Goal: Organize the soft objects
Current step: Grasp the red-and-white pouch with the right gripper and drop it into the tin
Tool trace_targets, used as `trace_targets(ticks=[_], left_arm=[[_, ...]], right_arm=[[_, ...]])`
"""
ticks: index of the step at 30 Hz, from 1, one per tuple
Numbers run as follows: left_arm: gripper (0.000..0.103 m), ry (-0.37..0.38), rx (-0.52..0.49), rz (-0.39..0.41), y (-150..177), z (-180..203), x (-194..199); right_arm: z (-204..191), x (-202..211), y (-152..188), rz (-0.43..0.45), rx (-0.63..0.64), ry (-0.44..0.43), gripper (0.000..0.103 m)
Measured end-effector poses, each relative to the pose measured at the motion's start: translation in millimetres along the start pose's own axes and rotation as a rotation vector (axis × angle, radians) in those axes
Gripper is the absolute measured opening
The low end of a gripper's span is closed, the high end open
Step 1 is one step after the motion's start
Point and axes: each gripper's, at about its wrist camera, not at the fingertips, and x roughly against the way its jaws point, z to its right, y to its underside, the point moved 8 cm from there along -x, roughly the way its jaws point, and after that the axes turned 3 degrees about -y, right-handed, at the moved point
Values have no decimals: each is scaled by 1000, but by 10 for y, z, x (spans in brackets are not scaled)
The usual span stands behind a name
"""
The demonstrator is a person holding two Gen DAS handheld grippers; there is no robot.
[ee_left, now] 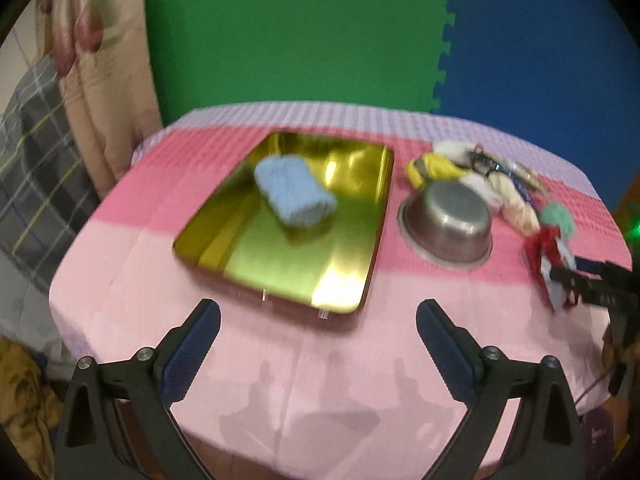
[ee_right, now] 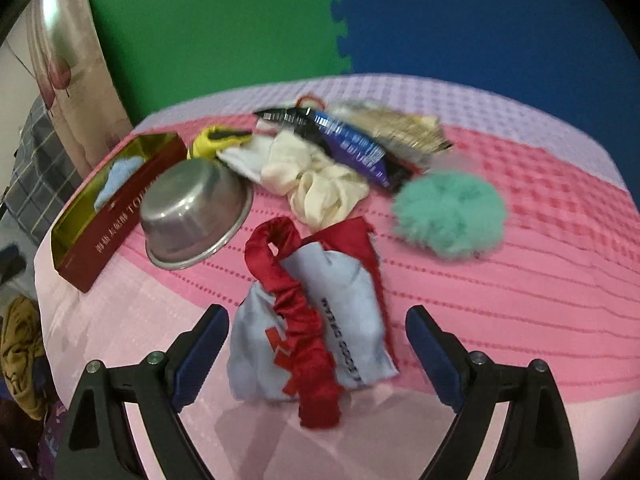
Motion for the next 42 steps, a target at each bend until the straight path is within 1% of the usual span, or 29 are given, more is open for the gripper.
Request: trace_targets(ticks=[2,3,4,5,6,7,9,11,12,16,19,21,22,23,26,29,32,34,38,40,41,42], left_arm=[[97,-6,8,-9,110,-34,6],[97,-16,9,-11,152,-48,10],[97,-33,9,-11,190,-75,8],[97,-41,14,-8,213,-86,8],[97,-47,21,-3,230,-98,12],[97,-50,33,4,247,-116,21],[97,-39,61,-3,272,-134,22],[97,-40,81,4,250,-183,29],[97,-46,91,14,241,-208,50],[97,-94,99,49,211,-310,97],[97,-102,102,31,210,-390,62],[97,-93,115,22,213,-431,42],[97,-92,122,16,218,-452,26],[97,-96,126,11,221,-471,17],[97,-106,140,3,225,-525,0],[97,-117,154,16,203,-585,5],[97,-136,156,22,186,-649,-5],[97,-131,166,16,190,-672,-16],[97,-119,184,7,187,-719,-40],[97,-116,186,3,182,-739,-56],[97,-114,188,1,183,-741,-62],[97,-112,189,0,183,-740,-64]], right_arm=[[6,-87,7,-22,10,24,90],[-9,-120,22,-31,12,20,66],[-25,-145,40,-42,13,16,35],[-55,-136,43,-37,23,25,34],[-83,-139,45,-37,33,24,24],[-133,-128,54,-43,45,21,20],[-252,-21,28,-16,56,9,18],[-382,127,-39,18,53,-54,18],[-526,243,-126,49,64,-88,18],[-1019,406,-506,79,87,-200,18],[-1462,328,-845,76,102,-281,18],[-1773,149,-1073,54,113,-330,18],[-1880,87,-1131,48,123,-333,18],[-2035,-61,-1223,28,138,-332,18],[-2297,-398,-1353,-26,148,-343,18],[-2533,-780,-1505,-69,177,-310,18],[-2604,-1011,-1539,-107,172,-289,18],[-2668,-1224,-1562,-130,175,-263,18],[-2713,-1457,-1561,-146,189,-209,19],[-2736,-1552,-1565,-150,181,-205,24],[-2722,-1566,-1564,-148,183,-194,29],[-2706,-1582,-1573,-142,188,-175,31]])
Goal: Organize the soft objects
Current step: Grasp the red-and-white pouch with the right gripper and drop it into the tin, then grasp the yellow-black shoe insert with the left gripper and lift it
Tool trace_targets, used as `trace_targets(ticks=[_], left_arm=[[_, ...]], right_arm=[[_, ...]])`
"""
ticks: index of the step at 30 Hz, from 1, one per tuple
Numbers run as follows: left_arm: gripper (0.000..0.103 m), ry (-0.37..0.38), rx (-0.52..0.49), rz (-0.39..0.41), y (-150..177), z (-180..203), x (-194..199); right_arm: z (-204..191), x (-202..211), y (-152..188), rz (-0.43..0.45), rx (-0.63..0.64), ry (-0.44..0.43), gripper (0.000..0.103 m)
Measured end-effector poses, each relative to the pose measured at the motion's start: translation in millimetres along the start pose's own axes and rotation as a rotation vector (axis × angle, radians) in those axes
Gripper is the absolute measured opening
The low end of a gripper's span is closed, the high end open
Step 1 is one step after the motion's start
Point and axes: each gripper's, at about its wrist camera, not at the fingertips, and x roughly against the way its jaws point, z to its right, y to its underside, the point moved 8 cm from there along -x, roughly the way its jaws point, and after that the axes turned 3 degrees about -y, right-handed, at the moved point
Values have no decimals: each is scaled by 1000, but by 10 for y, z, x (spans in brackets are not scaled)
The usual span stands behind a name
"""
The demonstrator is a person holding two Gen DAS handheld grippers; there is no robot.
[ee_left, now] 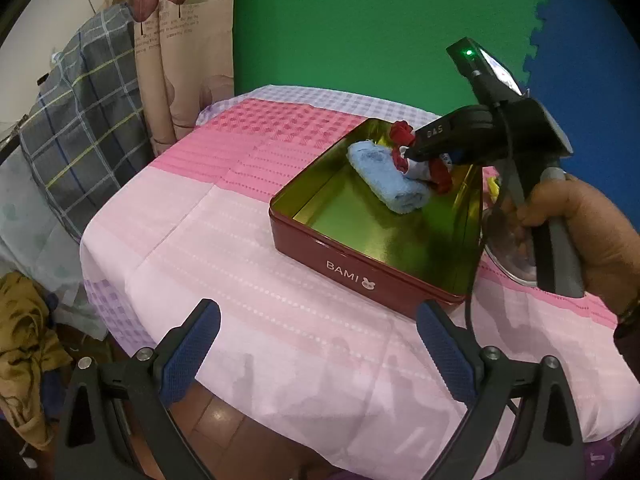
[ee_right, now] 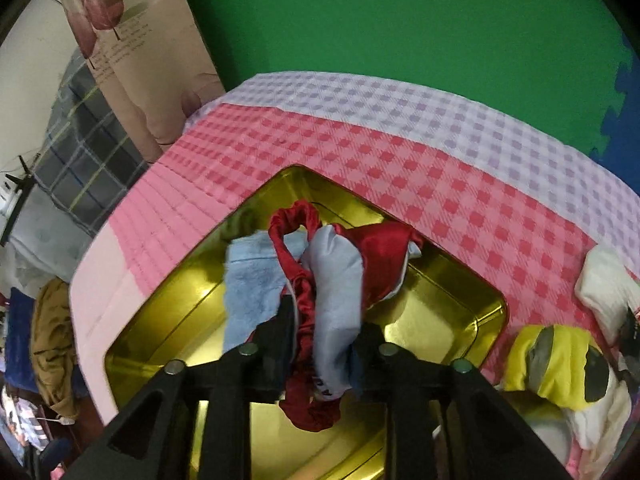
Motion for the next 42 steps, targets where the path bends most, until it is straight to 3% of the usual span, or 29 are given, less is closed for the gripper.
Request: trace_targets(ticks=[2,5,12,17,21,27,31,33,36,42], left_arm=[[97,2,-2,-9,8,2,-25],[97,-6,-12,-21,29,13,-53],[97,-26,-31,-12,35,38,-54],[97,-25,-76,15,43,117,2],[97,11,-150,59,49,288,104],[97,152,-266,115,-41,698,407],[97,314,-435,123,-396,1231,484],[97,373,-503,139,-594,1472,466],[97,467,-705,131,-914,2021,309],[95,477,-1013,83,-1193,2754,-264]], right_arm=[[19,-11,-4,5,-1,9,33],[68,1,-34,7,-23,17,55],[179,569,-83,187,-98,-39,56],[410,1259,294,324,-146,-102,58],[820,1712,885,371,-123,62,60],[1888,2219,1985,287,-75,499,60],[2428,2352,2464,250,-163,589,60],[2600,2369,2628,247,-218,583,60],[2759,2300,2837,249,-310,537,60],[2717,2242,2836,246,-277,509,60]])
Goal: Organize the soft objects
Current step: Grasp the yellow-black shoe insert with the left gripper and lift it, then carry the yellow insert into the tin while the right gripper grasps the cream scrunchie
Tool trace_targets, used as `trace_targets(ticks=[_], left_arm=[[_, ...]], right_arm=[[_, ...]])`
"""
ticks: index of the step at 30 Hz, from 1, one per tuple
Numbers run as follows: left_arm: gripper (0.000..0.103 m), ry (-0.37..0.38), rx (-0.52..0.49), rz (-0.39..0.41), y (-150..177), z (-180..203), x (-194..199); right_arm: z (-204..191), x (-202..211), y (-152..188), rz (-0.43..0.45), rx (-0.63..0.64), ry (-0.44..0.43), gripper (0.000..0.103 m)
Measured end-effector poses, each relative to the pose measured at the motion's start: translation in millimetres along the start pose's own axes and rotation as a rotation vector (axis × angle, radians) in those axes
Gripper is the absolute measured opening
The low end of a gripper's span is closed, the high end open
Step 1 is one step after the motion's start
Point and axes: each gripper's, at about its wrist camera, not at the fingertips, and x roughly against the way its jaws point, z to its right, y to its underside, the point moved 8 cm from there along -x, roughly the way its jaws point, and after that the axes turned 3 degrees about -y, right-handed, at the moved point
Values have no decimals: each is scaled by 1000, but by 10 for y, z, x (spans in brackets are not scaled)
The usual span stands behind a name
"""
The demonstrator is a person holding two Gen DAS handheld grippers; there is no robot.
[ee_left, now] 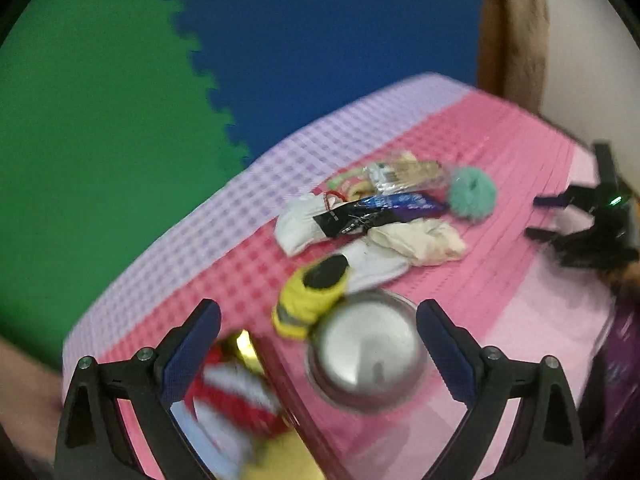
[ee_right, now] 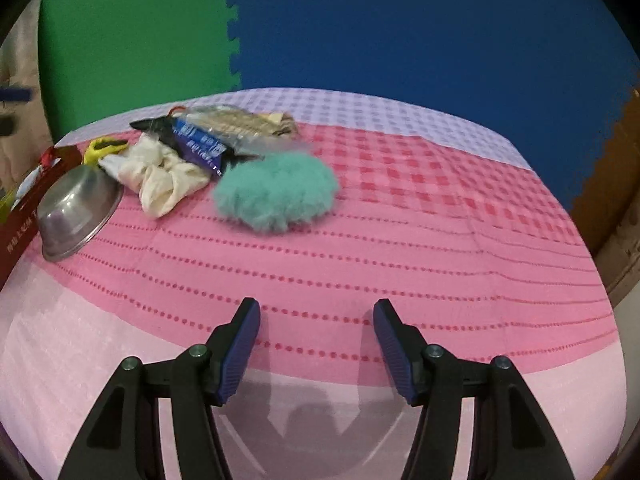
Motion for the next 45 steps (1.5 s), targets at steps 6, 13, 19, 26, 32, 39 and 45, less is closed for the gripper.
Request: trace_targets(ticks=[6,13,19,26,32,39,45], left_arm=[[84,110,-129,-161,-29,-77,-732],[81,228,-140,-241,53,-147,-1070],[81,317,-162,-285,66,-102,-1217],[40,508,40,-387,171,-111,-1403],[36,440,203,-320,145,-333,-1217],[36,344,355,-73,-198,-440,-422],[36,264,505,5,-28,-143,118]], right_arm=[[-2,-5,-6,12,-54,-49,61],[-15,-69,-16,-2,-56,-62,62],[-36,-73,-11,-8,-51,-67,65],[-43,-99,-1,-15,-49,-73,69],[-51,-82,11,-14,-55,-78,70],[-64,-83,6,-12,-56,-83,71],[-76,-57,12,-3,-65,-86,71]])
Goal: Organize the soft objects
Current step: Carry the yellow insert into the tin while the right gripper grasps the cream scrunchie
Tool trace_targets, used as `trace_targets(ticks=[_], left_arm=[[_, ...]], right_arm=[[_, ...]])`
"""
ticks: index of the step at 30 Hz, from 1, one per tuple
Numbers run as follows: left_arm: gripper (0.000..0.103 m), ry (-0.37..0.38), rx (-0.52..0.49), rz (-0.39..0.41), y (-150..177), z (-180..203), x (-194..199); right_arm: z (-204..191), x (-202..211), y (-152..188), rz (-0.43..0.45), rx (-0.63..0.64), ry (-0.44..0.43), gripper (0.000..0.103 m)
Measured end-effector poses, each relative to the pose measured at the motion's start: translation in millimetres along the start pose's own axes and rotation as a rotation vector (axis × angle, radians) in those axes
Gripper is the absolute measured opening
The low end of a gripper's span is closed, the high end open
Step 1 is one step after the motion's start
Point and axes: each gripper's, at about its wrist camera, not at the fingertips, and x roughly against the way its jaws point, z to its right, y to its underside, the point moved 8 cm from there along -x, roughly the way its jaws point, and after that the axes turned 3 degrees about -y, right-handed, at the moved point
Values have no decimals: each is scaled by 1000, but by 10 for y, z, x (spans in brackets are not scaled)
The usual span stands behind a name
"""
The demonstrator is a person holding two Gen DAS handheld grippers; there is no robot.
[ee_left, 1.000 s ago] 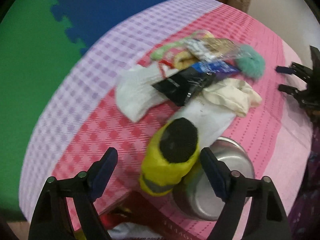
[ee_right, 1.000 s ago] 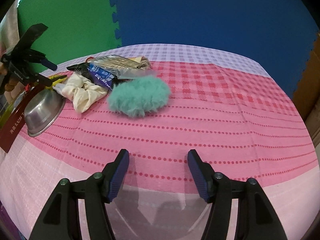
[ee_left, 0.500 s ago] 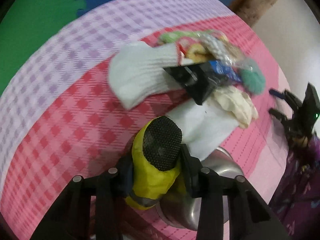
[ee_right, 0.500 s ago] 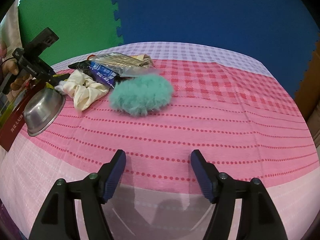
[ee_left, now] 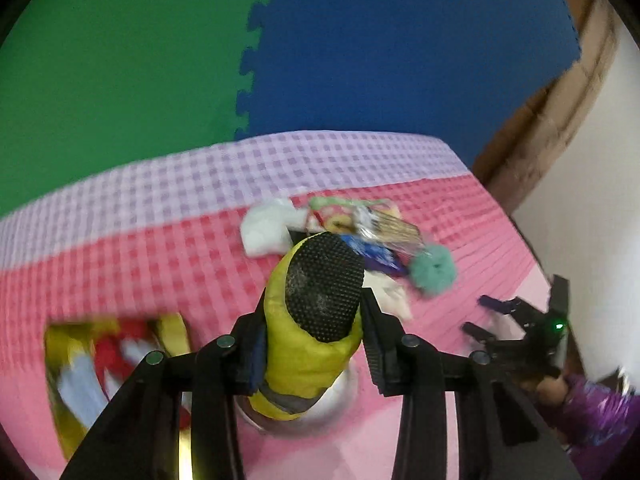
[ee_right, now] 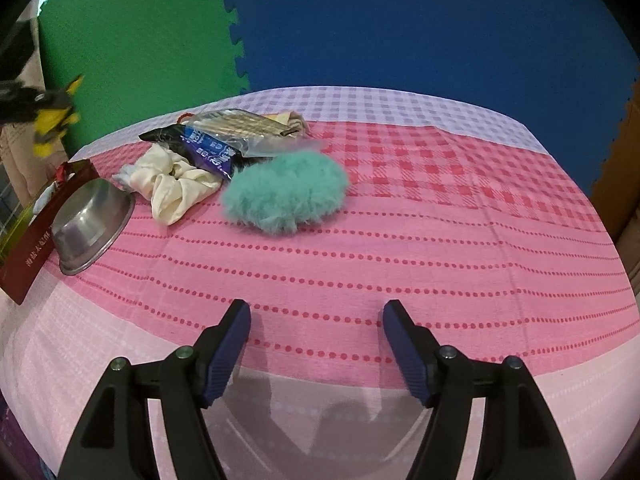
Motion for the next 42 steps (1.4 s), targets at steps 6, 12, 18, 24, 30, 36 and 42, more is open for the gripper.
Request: trace_targets(ticks=[6,12,18,24,30,36,42], left_arm=[[37,13,113,-5,672,261,171],[37,48,249,-17,1233,372,205],[37,6,284,19,1489,333,412],[37,-40,304,46,1597,202,628],[37,-49,352,58,1663,52,764],[37,-93,383,92,1679,-107,920],[38,-189,408,118,1708,-389,1046]], right_arm=[[-83,115,-5,48,18,-74,71],[-464,238,-171,79,98,-167,69],[-1141,-58,-530,56,315,-214,33],[-1340,-371,-707,11,366,-223,33],[-1457,-610,-738,-45,425,-204,33],[-1445,-746,-706,-102,399,-165,6],[-1305,-320,-585,-67,235,-262,5]])
